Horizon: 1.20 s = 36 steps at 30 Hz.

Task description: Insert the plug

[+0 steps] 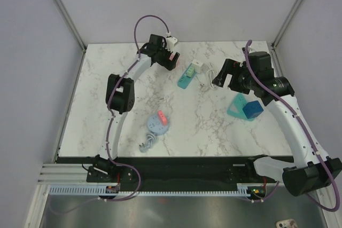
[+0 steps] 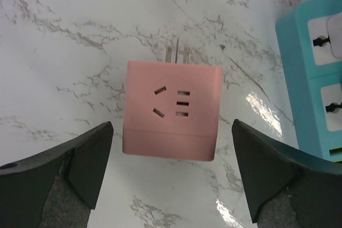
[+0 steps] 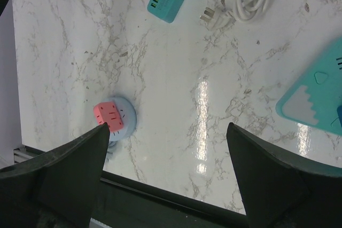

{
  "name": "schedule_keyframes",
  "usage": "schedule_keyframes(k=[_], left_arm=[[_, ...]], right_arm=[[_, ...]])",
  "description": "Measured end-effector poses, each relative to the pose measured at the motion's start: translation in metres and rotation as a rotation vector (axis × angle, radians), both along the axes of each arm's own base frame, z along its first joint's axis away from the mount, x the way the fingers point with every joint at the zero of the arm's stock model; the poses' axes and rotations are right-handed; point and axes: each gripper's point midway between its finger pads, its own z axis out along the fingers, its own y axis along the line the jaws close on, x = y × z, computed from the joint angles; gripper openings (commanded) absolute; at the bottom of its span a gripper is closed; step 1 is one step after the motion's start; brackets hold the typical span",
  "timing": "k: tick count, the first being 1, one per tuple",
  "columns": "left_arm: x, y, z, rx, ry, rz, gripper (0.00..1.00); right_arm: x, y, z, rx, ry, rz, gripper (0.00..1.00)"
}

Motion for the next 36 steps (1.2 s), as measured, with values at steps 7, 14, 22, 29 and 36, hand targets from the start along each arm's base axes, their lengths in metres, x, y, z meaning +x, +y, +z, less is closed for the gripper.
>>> schedule_keyframes(k=[7, 14, 22, 29, 36], left_arm=[[0.018, -0.012, 0.002, -0.002, -0.097, -0.03, 0.91], [0.016, -0.015, -0.008, 0.004, -0.095, -0.059, 0.14], [-0.045, -0.016, 0.018, -0.064, -0.002, -0.064, 0.02], [-0.162, -0.05, 0.205, -0.512, -0.188, -0.307, 0.02], [-0.283, -0.057, 0.32, -0.747, -0.364, -0.721, 0.02]], right_arm=[[0.005, 0.0, -0.002, -0.005, 0.0, -0.007, 0.98], [0.007, -0.001, 0.0, 0.0, -0.011, -0.02, 0.97], [-0.005, -0.009, 0.006, -0.001, -0.053, -0.053, 0.95], [-0.006, -0.022, 0.009, -0.004, -0.18, -0.108, 0.95], [-0.023, -0.023, 0.066, 0.09, -0.486, -0.09, 0.95]])
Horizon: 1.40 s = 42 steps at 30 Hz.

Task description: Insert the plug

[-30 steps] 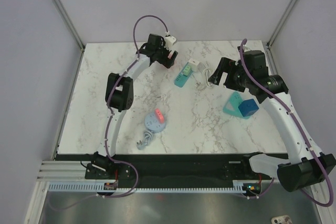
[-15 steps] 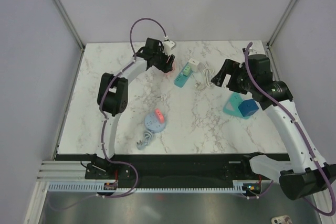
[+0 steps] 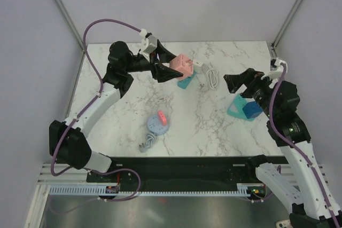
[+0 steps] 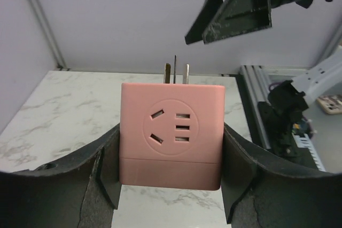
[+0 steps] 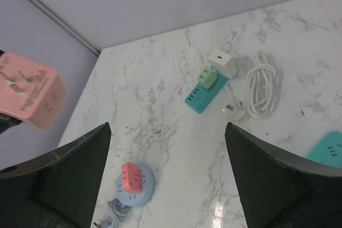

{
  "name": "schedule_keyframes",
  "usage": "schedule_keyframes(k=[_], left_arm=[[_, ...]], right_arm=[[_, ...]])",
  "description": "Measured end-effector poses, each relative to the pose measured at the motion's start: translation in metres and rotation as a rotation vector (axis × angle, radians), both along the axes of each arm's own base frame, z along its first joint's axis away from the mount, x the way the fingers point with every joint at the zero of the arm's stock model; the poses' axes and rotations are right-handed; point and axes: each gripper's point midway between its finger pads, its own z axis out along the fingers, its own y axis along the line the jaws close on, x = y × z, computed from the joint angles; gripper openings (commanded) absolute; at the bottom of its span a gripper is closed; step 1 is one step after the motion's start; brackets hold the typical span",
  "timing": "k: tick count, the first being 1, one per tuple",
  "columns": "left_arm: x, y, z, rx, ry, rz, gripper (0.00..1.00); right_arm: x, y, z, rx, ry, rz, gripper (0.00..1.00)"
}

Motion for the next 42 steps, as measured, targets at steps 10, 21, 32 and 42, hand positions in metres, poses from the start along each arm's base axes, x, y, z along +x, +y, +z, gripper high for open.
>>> schedule_keyframes(k=[10, 21, 32, 42], left_arm=[[-0.034, -0.004, -0.006, -0.03, 0.132, -0.166, 0.02], [-0.014, -0.007, 0.027, -0.278, 0.571, -0.018, 0.02], [0.043, 0.009, -0.002, -0.576, 1.349, 0.279, 0.02], [0.032, 0.052, -0.002, -0.824, 1.599, 0.519, 0.02]], right_arm=[[-0.006, 0.004, 0.036, 0.053, -0.183, 0.03, 0.97], [0.015, 0.027, 0.01, 0.011, -0.108, 0.125, 0.95], [0.024, 0.108, 0.018, -0.321, -0.342, 0.188, 0.98], [0.011, 0.157, 0.053, -0.398, -0.548, 0.127, 0.98]])
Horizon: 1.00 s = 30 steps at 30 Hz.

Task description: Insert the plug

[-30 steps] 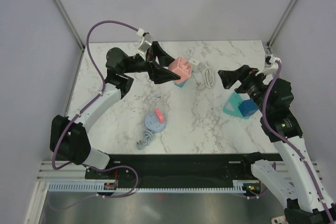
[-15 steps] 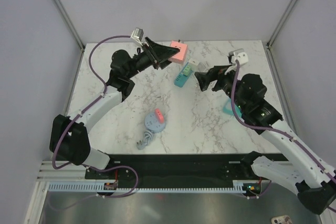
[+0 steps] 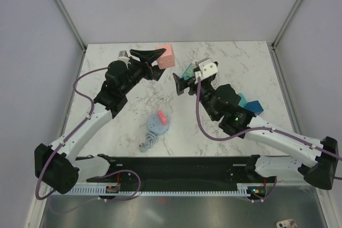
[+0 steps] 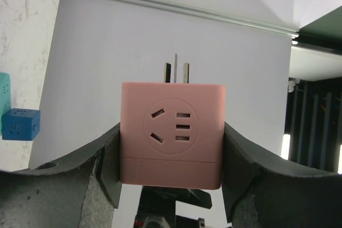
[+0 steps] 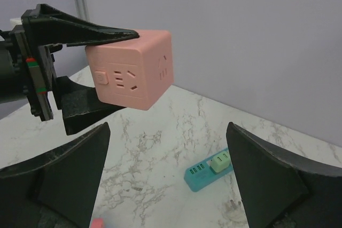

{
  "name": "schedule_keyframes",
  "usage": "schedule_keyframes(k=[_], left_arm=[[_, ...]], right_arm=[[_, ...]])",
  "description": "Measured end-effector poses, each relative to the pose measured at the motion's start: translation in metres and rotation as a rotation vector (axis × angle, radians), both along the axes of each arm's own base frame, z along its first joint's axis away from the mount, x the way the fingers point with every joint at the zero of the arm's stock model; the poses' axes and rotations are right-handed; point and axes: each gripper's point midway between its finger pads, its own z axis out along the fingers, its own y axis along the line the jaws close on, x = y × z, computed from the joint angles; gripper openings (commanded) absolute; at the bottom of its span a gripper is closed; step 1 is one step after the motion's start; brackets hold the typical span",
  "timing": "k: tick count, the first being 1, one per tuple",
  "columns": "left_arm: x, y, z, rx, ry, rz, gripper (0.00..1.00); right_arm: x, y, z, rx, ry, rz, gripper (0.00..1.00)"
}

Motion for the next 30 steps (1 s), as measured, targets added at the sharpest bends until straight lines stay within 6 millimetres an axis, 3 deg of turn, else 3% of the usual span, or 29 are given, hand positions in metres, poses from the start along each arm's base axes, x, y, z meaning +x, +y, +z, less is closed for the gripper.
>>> schedule_keyframes(k=[5, 12, 17, 30], left_arm=[[0.0, 0.006, 0.0, -0.027, 0.045, 0.033, 0.02], [-0.005, 0.003, -0.027, -0.013, 0.123, 0.038, 0.02], [-0.007, 0.0, -0.035, -0.007, 0.153, 0.035, 0.02], [-0.016, 0.001, -0.022, -0.025, 0.127, 0.03, 0.02]], right_arm=[[0.003, 0.034, -0.008, -0.07, -0.014, 0.004, 0.97], [0.006, 0.059, 0.0, -0.079, -0.036, 0.004, 0.97], [0.014, 0.071, -0.006, -0.101, -0.03, -0.012, 0.96], [0.026, 0.081, -0.028, -0.175, -0.007, -0.052, 0.89]])
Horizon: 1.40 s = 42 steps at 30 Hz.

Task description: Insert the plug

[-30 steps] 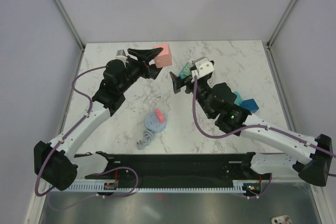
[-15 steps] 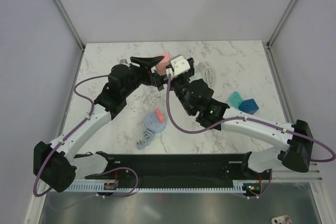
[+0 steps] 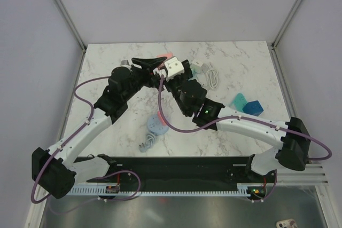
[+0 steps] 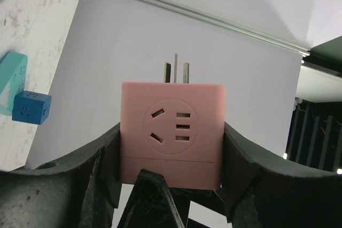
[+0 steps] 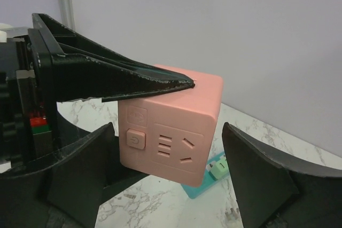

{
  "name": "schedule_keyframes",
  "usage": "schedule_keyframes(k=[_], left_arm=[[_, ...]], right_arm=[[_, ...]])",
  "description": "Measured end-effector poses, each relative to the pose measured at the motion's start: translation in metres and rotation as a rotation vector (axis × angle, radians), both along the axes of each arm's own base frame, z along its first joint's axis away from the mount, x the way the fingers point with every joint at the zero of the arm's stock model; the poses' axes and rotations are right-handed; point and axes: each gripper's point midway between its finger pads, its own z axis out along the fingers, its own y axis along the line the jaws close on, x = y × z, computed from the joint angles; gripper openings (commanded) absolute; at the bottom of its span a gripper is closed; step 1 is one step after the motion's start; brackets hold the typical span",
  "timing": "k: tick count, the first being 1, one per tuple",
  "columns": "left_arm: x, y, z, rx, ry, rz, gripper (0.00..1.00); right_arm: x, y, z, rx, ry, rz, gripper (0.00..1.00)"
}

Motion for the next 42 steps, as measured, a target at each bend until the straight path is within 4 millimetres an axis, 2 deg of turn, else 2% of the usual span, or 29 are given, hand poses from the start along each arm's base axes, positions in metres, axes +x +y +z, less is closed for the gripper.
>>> schedule_keyframes(k=[3, 5, 6, 7, 9, 10, 11, 13, 14, 16, 18, 22, 24, 30, 32, 36, 38, 41, 42], left_arm=[[-0.002, -0.002, -0.003, 0.006, 0.009, -0.005, 0.02], [-0.002, -0.002, -0.005, 0.012, 0.018, 0.0, 0.02], [-0.003, -0.003, -0.005, 0.012, 0.017, 0.001, 0.02], [-0.003, -0.003, -0.005, 0.012, 0.017, 0.006, 0.02], [-0.002, -0.002, -0.004, 0.005, 0.019, 0.016, 0.02], [-0.002, -0.002, -0.003, 0.002, 0.019, 0.02, 0.02], [-0.002, -0.002, -0.002, 0.0, 0.017, 0.021, 0.06], [-0.003, -0.001, -0.002, -0.006, 0.013, 0.023, 0.22], [-0.003, -0.001, -0.003, -0.009, 0.012, 0.024, 0.42], [-0.003, -0.001, -0.004, -0.014, 0.008, 0.024, 0.59], [-0.004, -0.001, -0.005, -0.014, 0.008, 0.022, 0.66], [-0.009, -0.006, -0.007, -0.011, 0.012, -0.013, 0.99], [-0.014, -0.011, -0.006, -0.008, 0.005, -0.045, 1.0], [-0.021, -0.015, -0.011, 0.04, -0.012, -0.084, 1.0], [-0.024, -0.013, -0.013, 0.072, -0.027, -0.086, 1.0], [-0.032, -0.008, -0.016, 0.178, -0.106, -0.095, 1.0], [-0.036, -0.005, -0.019, 0.244, -0.157, -0.102, 1.0], [-0.043, 0.001, -0.028, 0.361, -0.245, -0.115, 1.0], [-0.046, 0.003, -0.034, 0.413, -0.28, -0.122, 1.0]], right_arm=[[0.004, 0.002, -0.002, -0.01, -0.006, -0.018, 0.85], [0.006, 0.002, -0.002, -0.015, -0.009, -0.032, 0.75], [0.007, 0.002, -0.003, -0.02, -0.012, -0.036, 0.68], [0.008, 0.002, -0.004, -0.017, -0.013, -0.043, 0.5], [0.01, 0.001, -0.001, 0.003, -0.02, -0.061, 0.35], [0.01, 0.001, -0.001, 0.003, -0.023, -0.062, 0.23], [0.01, 0.001, 0.0, 0.002, -0.027, -0.062, 0.16], [0.009, 0.001, 0.0, -0.003, -0.03, -0.066, 0.0], [0.009, 0.002, 0.0, -0.007, -0.03, -0.065, 0.0], [0.009, 0.002, -0.002, -0.016, -0.029, -0.065, 0.0], [0.009, 0.001, -0.004, -0.022, -0.022, -0.065, 0.0], [0.015, -0.003, -0.009, -0.029, 0.014, -0.057, 0.0], [0.023, -0.013, -0.013, -0.04, 0.044, -0.063, 0.0], [0.052, -0.072, -0.025, -0.045, 0.168, -0.107, 0.0], [0.062, -0.1, -0.029, -0.045, 0.221, -0.104, 0.0], [0.087, -0.18, -0.048, -0.068, 0.38, -0.159, 0.0], [0.098, -0.228, -0.061, -0.075, 0.489, -0.213, 0.0], [0.104, -0.287, -0.083, -0.063, 0.629, -0.294, 0.0], [0.101, -0.299, -0.094, -0.063, 0.678, -0.3, 0.0]])
